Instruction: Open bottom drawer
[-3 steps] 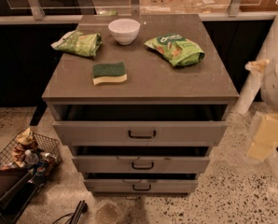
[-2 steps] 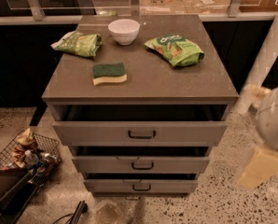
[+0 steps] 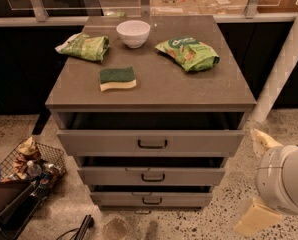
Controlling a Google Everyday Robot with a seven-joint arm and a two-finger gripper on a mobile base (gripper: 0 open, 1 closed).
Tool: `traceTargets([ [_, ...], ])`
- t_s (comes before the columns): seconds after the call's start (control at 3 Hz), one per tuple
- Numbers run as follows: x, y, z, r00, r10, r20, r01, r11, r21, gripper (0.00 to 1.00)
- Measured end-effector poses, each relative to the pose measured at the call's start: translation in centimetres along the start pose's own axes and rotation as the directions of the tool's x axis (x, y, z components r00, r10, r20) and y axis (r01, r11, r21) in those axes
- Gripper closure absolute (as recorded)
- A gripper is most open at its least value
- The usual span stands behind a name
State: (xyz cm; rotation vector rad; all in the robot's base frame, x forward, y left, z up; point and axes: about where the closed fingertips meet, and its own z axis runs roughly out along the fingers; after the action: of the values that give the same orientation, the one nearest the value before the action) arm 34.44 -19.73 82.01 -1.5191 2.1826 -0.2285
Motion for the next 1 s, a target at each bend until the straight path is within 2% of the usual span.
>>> traceTargets([
  [0.33,0.0,0.0,0.0,1.0,0.0,0.0,0.0,1.0,0.0,0.0],
  [0.67,1.6,1.4,2.7,1.0,0.01,-0.029,-0.011,0.9999,-0.01,0.0],
  [1.0,6.6,5.8,10.5,0.994,-0.018,-0.109,0.01,0.9974,-0.071,0.0],
])
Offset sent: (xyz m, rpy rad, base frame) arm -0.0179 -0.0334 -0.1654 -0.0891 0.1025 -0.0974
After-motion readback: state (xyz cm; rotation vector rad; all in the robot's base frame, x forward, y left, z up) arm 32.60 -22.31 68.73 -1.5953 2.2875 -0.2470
